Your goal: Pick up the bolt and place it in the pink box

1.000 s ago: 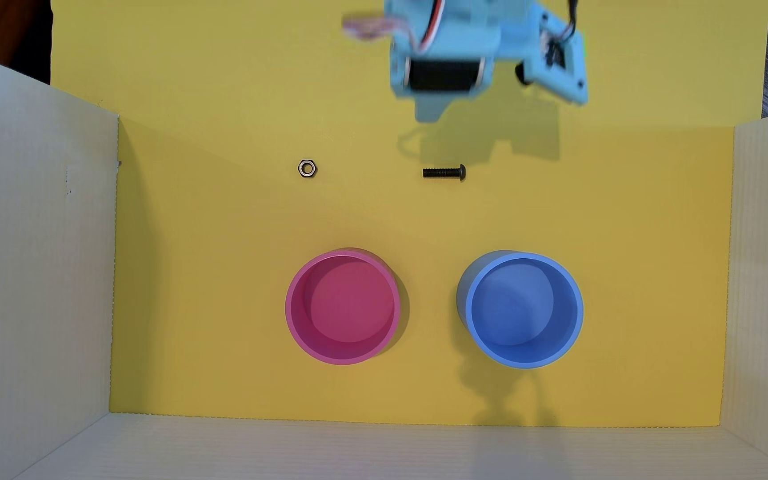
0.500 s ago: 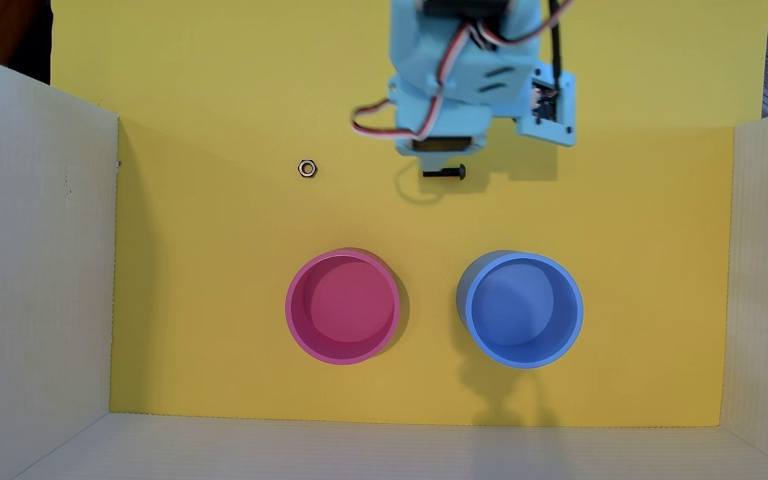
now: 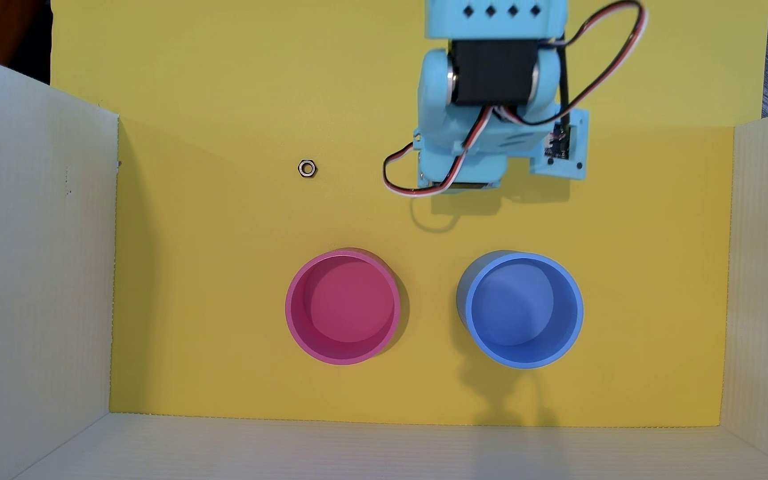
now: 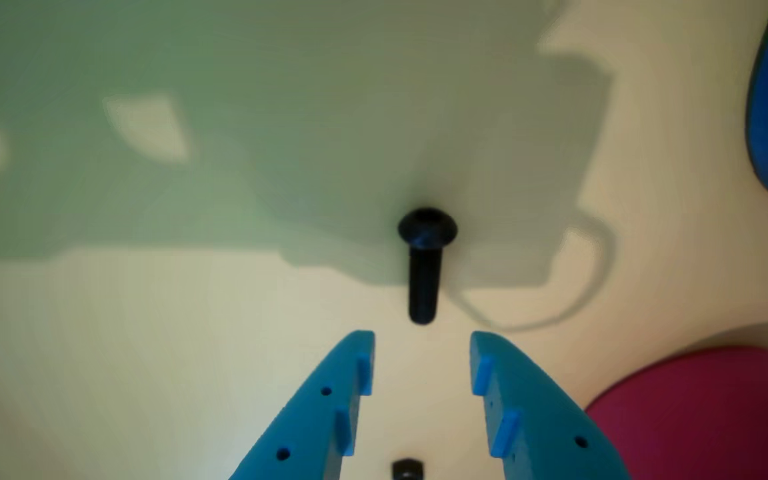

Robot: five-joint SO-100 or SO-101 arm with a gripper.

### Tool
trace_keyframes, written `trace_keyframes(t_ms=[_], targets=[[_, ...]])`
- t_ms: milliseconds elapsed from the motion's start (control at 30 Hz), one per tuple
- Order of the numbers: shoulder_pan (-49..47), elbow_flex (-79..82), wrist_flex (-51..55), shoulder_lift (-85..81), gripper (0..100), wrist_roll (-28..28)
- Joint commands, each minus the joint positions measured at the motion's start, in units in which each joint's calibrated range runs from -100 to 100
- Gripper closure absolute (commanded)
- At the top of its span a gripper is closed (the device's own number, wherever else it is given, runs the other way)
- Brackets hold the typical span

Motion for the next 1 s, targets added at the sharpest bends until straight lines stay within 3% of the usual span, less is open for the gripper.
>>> trace_keyframes(t_ms=[0, 533, 633, 967], targets=[[0.4, -2.3, -1.3, 0.6, 89, -0.3], [0.4, -2.4, -6.2, 9.8, 90, -0.4], [0.4, -2.4, -6.1, 9.8, 99, -0.4], [1.7, -2.3, -5.3, 4.4, 99, 0.2]])
